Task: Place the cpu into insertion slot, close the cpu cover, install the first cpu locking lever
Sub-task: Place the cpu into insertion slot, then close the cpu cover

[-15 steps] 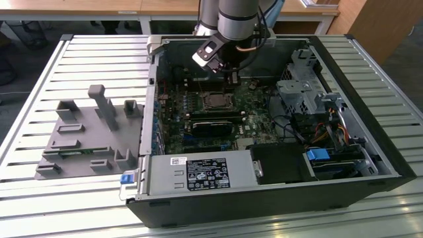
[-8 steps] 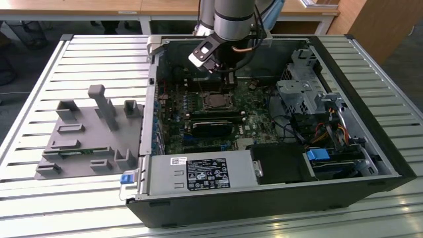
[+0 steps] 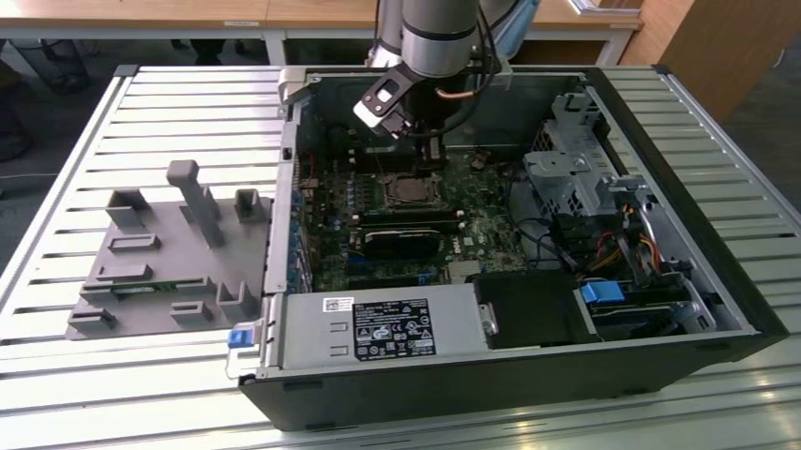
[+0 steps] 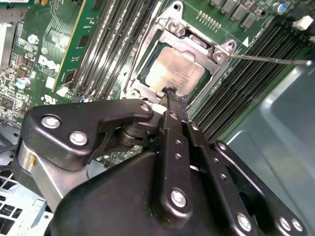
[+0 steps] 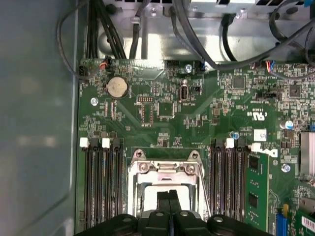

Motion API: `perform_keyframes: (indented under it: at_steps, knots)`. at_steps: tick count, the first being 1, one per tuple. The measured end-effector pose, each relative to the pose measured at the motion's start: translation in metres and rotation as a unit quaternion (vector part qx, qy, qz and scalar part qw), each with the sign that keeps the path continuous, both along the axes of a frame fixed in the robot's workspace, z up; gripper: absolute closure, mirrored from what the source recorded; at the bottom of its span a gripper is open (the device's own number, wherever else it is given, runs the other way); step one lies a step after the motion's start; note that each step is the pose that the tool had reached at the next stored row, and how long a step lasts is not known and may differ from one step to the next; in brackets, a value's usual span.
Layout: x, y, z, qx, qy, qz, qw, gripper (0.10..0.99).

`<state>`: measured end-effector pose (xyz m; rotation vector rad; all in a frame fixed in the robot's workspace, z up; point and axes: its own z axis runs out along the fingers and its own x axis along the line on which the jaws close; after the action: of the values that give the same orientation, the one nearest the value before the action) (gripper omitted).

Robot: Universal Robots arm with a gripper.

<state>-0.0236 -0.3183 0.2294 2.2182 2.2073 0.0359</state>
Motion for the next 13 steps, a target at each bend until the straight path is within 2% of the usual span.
perform_keyframes:
  at_steps: [13]
  knots:
    - [-0.0087,0.0,-0.0003,0.0,0.0,0.0,1.0,0.98]
